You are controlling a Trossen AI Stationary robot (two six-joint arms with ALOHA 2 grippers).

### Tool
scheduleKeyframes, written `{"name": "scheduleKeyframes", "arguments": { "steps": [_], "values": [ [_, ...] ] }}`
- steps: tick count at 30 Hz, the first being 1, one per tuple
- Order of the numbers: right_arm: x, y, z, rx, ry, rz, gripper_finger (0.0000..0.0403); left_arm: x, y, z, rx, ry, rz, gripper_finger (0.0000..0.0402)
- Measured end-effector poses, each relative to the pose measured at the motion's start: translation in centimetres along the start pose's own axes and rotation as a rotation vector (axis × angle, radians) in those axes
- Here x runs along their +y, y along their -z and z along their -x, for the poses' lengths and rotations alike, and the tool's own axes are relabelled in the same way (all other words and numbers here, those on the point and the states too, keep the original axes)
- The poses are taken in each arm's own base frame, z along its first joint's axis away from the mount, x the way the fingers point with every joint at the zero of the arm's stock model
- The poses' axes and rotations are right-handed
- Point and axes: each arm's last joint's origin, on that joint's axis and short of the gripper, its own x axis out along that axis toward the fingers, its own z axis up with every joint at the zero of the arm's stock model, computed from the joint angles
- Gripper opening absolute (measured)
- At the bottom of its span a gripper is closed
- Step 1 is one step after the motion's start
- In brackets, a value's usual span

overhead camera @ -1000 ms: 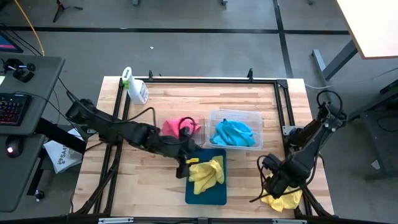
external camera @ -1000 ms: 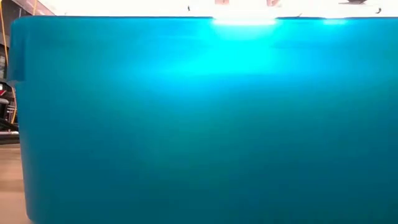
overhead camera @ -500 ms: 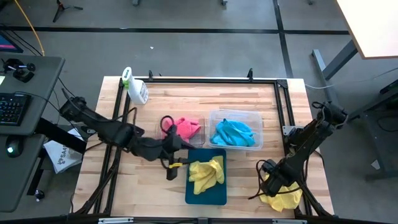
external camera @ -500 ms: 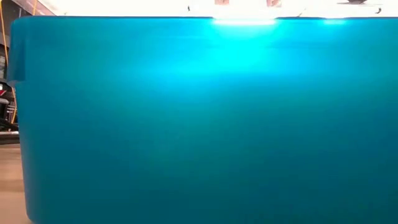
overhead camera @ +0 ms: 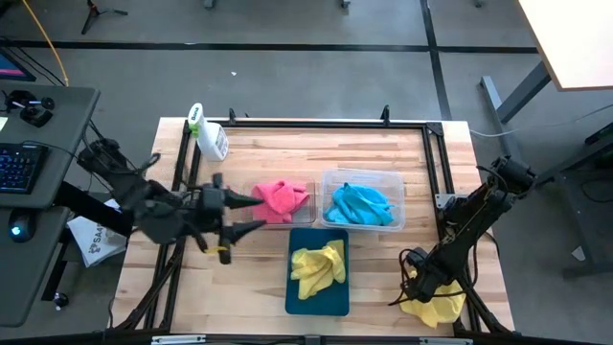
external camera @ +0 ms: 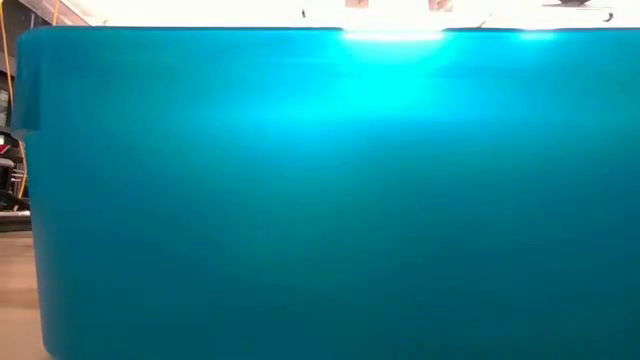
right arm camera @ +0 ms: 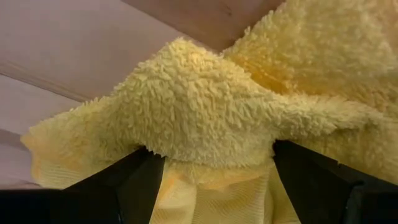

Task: Sort microfiber towel by color & place in baskets
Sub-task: Put the yellow microfiber towel into the blue bin

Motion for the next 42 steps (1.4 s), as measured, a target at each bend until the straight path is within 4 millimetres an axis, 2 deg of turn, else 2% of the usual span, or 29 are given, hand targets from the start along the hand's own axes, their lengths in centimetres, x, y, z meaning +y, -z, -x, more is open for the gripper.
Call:
{"name": "scheduleKeyframes", "arguments": {
  "steps": [6, 9, 12, 18, 20, 24, 29, 34, 38, 42],
  "values": [
    [0.0, 0.0, 0.0, -0.036, -0.021, 0.035, 0.0294, 0.8, -0.6, 2.2, -0.054, -0.076, -0.01, 0.0209],
    [0.2, 0.0, 0.0, -0.044, -0.039, 0.069, 0.0267, 0.8, -0.7, 2.8, -0.07, -0.096, -0.031, 0.0209],
    [0.3, 0.0, 0.0, -0.05, -0.052, 0.087, 0.0213, 0.7, -0.6, 3.2, -0.078, -0.114, -0.047, 0.0209],
    [0.7, 0.1, 0.0, -0.066, -0.1, 0.117, 0.0049, 0.5, -0.6, 4.1, -0.084, -0.103, -0.093, 0.0209],
    [1.0, 0.1, 0.0, -0.078, -0.135, 0.128, 0.0016, 0.8, -0.8, 4.8, -0.093, -0.088, -0.081, 0.0209],
    [1.8, 0.3, 0.1, -0.117, -0.235, 0.135, 0.0029, 1.8, -1.7, 6.6, -0.134, -0.101, -0.037, 0.0209],
    [3.0, 0.8, 0.7, -0.151, -0.373, 0.194, 0.0007, 3.0, -2.4, 8.4, -0.171, -0.129, 0.003, 0.0209],
    [5.7, 2.5, 3.7, -0.177, -0.497, 0.35, 0.0005, 3.4, -2.6, 8.7, -0.181, -0.153, -0.014, 0.0209],
    [8.2, 3.6, 7.8, -0.247, -0.6, 0.508, 0.0005, 3.5, -2.6, 8.7, -0.183, -0.174, -0.045, 0.0209],
    [9.8, 3.7, 12.2, -0.417, -0.629, 0.671, 0.0003, 3.6, -2.6, 8.6, -0.183, -0.185, -0.052, 0.0209]
  ]
}}
